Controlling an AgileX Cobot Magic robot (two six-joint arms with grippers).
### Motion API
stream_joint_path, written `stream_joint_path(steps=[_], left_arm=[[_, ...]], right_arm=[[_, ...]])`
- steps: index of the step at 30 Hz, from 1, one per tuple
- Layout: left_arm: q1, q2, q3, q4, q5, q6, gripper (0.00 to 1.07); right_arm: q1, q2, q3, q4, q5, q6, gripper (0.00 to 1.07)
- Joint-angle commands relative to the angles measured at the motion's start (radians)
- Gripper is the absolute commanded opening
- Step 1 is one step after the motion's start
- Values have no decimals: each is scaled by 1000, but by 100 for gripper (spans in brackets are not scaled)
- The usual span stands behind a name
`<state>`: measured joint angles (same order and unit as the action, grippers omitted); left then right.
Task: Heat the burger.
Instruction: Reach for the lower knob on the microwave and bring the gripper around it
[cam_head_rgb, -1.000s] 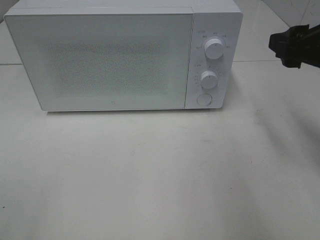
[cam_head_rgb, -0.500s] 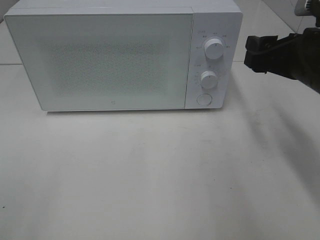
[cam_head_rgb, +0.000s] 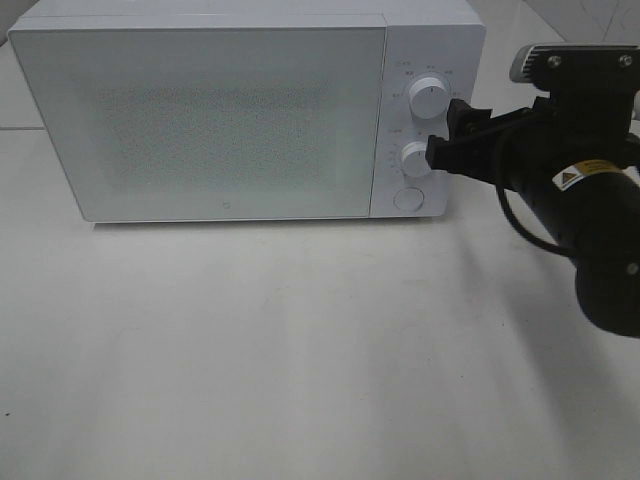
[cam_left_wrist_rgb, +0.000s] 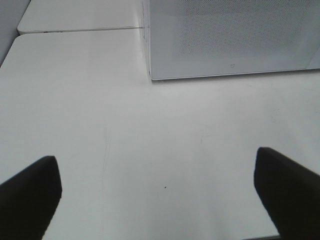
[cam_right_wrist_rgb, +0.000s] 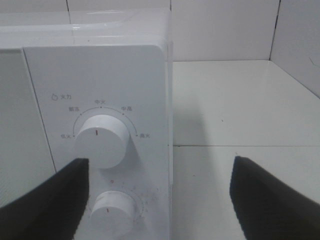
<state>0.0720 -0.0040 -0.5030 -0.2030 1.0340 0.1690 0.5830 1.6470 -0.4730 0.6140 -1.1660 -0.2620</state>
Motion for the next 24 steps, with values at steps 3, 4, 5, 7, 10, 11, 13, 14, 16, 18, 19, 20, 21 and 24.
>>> stream_joint_path(steps=[3,4,5,7,10,11,13,14,16,18,19,20,21,24], left_arm=[[-3,-24,4,-5,-2,-1,100],[-3,-24,4,-5,-2,-1,100],[-3,-24,4,-5,-2,-1,100],[-3,-24,4,-5,-2,-1,100],[-3,-24,4,-5,-2,-1,100],[-3,-24,4,-5,-2,-1,100],[-3,-24,4,-5,-2,-1,100],[-3,-24,4,-5,-2,-1,100],[-3,-24,4,-5,-2,-1,100],[-3,-24,4,-5,-2,-1,100],[-3,-24,4,-5,-2,-1,100],[-3,-24,4,-5,-2,-1,100],[-3,-24,4,-6,-2,-1,100],[-3,-24,4,-6,-2,-1,100]], right_arm=[[72,80,2,94,-136,-19,75],[87,105,2,105,-171,-19,75],[87,105,2,105,-171,-19,75],[105,138,-1,102,-198,-18,75],[107,169,-15,96,-197,-11,75],[107,169,-15,96,-197,-11,75],[107,194,-36,83,-198,3,75],[107,194,-36,83,-198,3,75],[105,222,-65,68,-198,3,75],[104,246,-87,66,-198,5,75],[104,246,-87,66,-198,5,75],[104,256,-95,66,-197,10,75],[104,270,-113,66,-197,24,75],[94,290,-138,55,-197,38,75]])
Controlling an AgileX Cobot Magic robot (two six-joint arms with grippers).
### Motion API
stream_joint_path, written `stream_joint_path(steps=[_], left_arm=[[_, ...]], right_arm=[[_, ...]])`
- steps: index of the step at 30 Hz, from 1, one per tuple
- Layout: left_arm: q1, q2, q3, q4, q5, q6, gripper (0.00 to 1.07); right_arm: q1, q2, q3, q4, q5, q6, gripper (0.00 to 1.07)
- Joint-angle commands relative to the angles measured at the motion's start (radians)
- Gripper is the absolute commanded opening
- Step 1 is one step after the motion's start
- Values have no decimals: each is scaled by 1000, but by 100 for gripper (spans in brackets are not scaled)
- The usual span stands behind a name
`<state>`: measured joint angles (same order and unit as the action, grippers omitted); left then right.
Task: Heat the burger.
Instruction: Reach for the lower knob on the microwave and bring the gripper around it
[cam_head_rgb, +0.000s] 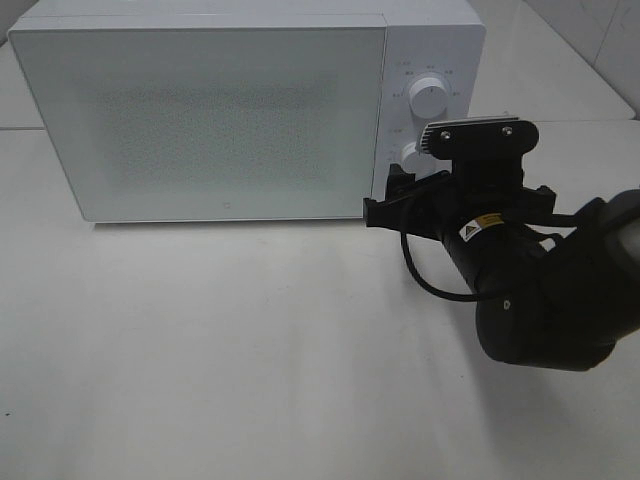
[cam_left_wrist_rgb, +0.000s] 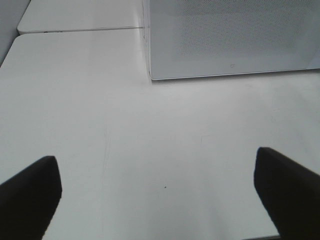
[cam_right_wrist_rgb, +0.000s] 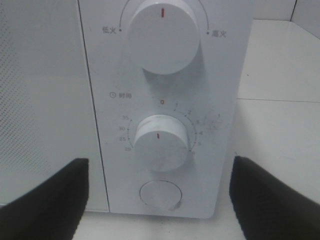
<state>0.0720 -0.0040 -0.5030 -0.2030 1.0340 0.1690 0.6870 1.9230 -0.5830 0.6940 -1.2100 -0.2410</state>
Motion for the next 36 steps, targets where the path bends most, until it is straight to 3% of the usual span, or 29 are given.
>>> stream_joint_path(steps=[1,21,36], left_arm=[[-3,-24,4,-6,-2,-1,100],[-3,-24,4,-6,-2,-1,100],[-3,-24,4,-6,-2,-1,100]], right_arm=[[-10,14,-28,-25,-153,17,75],[-81,141,-173,-91,-109,33,75],[-81,143,-176,-64,-104,38,74]])
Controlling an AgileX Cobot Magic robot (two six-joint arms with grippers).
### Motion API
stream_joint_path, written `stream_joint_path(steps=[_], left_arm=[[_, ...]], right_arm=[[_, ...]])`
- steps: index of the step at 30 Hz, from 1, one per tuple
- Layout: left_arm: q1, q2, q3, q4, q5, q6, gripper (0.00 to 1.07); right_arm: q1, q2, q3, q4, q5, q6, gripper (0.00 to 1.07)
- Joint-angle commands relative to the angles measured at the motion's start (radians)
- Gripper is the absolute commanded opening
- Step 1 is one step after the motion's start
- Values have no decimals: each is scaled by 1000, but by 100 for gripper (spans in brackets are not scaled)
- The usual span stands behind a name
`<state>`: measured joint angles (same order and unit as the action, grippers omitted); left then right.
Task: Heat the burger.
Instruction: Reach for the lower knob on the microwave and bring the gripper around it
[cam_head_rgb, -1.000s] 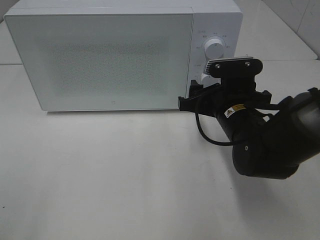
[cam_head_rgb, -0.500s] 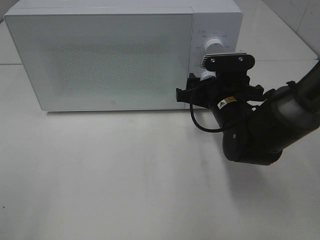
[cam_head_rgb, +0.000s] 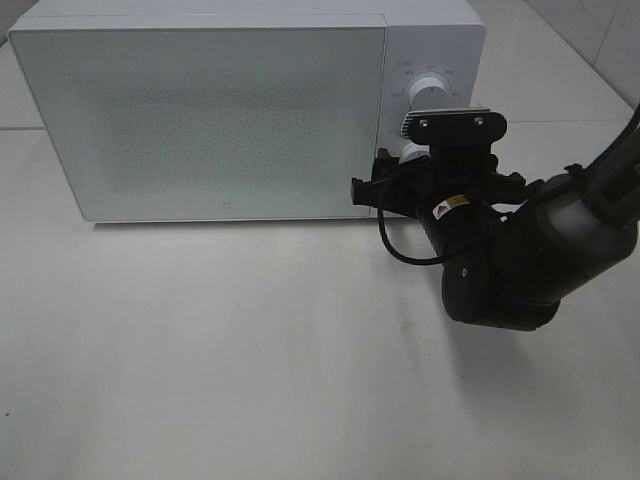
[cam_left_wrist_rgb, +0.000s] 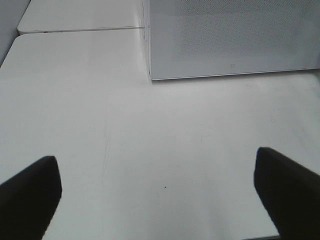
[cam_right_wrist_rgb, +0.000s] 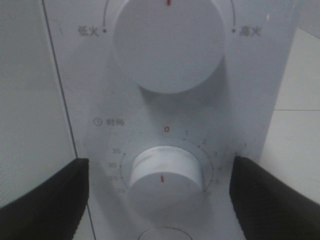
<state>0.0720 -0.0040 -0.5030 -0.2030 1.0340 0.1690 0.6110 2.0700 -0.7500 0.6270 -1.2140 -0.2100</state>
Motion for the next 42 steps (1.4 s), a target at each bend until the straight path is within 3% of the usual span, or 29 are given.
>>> stream_joint_path(steps=[1,8,12,13,14,16,21,42], left_arm=[[-3,-24,4,-6,-2,-1,100],[-3,-24,4,-6,-2,-1,100],[-3,-24,4,-6,-2,-1,100],[-3,-24,4,-6,-2,-1,100],[-3,-24,4,-6,-2,-1,100],[-3,-24,4,-6,-2,-1,100],[-3,-24,4,-6,-2,-1,100],[-3,-24,4,-6,-2,-1,100]], right_arm=[[-5,-4,-9,7,-99,7,73],[-5,-4,-9,8,-89,8,60],[-5,-4,-9,8,-76,12,46],[-5,-4,-9,8,-77,27,38],[-5,-4,-9,8,-77,27,38],[-5,-4,-9,8,-77,33,25],[-5,-4,-9,8,-81,33,14],[-5,-4,-9,12,-100,110,15]])
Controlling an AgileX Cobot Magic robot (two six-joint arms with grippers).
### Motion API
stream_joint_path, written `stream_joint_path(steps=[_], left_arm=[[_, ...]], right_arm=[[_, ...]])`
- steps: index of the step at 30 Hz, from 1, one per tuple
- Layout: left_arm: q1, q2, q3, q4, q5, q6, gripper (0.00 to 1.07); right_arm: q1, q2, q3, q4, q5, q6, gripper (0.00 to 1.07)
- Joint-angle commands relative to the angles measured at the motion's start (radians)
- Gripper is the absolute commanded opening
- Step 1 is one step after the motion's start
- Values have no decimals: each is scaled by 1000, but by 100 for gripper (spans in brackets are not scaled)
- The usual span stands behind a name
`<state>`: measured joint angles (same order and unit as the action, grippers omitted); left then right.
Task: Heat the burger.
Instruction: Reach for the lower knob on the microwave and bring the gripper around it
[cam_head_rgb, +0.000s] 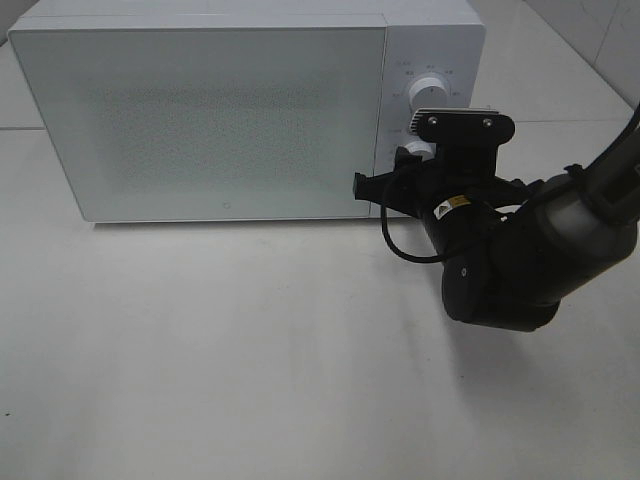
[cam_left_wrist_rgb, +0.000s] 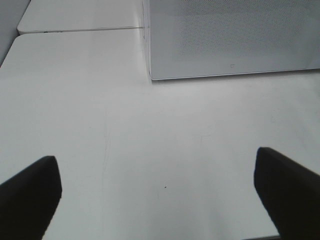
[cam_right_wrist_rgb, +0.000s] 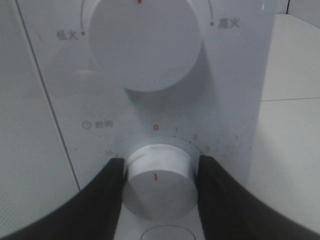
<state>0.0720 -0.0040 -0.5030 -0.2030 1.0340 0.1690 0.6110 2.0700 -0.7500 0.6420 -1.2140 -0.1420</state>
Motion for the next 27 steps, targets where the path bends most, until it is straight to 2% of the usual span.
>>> stream_joint_path(steps=[1,9,12,18,20,27], left_arm=[[-3,-24,4,-6,-2,-1,100],[-3,-24,4,-6,-2,-1,100],[-3,-24,4,-6,-2,-1,100],[-3,-24,4,-6,-2,-1,100],[-3,-24,4,-6,-2,-1,100],[-3,-24,4,-6,-2,-1,100]], right_arm=[[-5,-4,-9,-3,-100,42,15],[-5,-4,-9,-6,-122,215,15],[-5,-4,-9,-10,-127,365,15],[-5,-4,-9,-12,-147,485,15],[-5,-4,-9,-12,-149,621,15],[-5,-4,-9,-12,-150,787,15]])
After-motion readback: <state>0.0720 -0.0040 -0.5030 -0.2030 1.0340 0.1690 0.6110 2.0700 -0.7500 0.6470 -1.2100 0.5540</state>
